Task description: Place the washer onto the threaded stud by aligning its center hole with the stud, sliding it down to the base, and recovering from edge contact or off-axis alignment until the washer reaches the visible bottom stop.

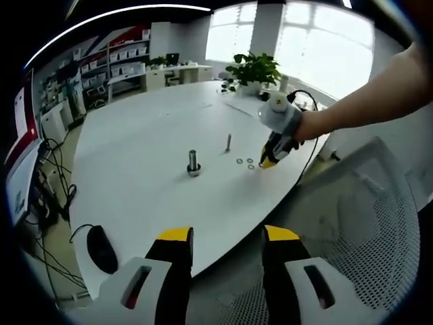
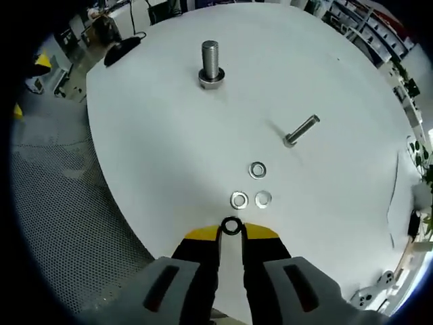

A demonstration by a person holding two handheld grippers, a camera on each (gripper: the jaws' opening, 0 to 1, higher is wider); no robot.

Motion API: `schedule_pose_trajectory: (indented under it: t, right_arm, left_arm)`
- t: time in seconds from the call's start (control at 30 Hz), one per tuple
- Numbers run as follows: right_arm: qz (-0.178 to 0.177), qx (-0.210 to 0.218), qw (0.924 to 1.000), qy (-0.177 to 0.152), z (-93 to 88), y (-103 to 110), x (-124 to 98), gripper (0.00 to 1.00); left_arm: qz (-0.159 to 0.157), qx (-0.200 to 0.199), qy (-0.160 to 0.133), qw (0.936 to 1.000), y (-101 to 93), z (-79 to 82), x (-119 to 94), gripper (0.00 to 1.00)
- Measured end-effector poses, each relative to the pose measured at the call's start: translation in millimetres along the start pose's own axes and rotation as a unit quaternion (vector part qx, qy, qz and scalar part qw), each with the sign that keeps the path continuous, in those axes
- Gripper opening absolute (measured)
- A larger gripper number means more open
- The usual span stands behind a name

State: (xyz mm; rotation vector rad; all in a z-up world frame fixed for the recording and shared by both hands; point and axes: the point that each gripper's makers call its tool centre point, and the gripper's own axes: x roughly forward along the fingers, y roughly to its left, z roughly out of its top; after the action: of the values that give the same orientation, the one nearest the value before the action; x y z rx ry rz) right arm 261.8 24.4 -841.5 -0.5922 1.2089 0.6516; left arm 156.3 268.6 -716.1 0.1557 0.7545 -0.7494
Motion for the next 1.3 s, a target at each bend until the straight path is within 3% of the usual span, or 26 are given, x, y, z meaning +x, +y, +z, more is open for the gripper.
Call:
schedule_pose_trajectory:
  t: [0.17, 0.67, 1.3]
  right_arm:
    - [-0.023, 0.001, 0.9992, -0.033, 26.3, -20, -11, 0.14]
    - [-0.039, -0.003, 0.9981, -0.048, 67.8, -47, -15, 0.14]
    - [-0.052, 0.002, 0.9968, -0.060, 88.0, -64, -13, 0.14]
  left_arm:
    - [-0.001, 0.001, 0.002, 1.0000, 0.0, -0.7, 0, 0.39]
    - [0.003, 0.003, 0.001, 1.0000, 0.8, -0.4, 0, 0.38]
    - [0.009, 0.002, 0.003, 1.0000, 3.0, -1.0, 0, 0.38]
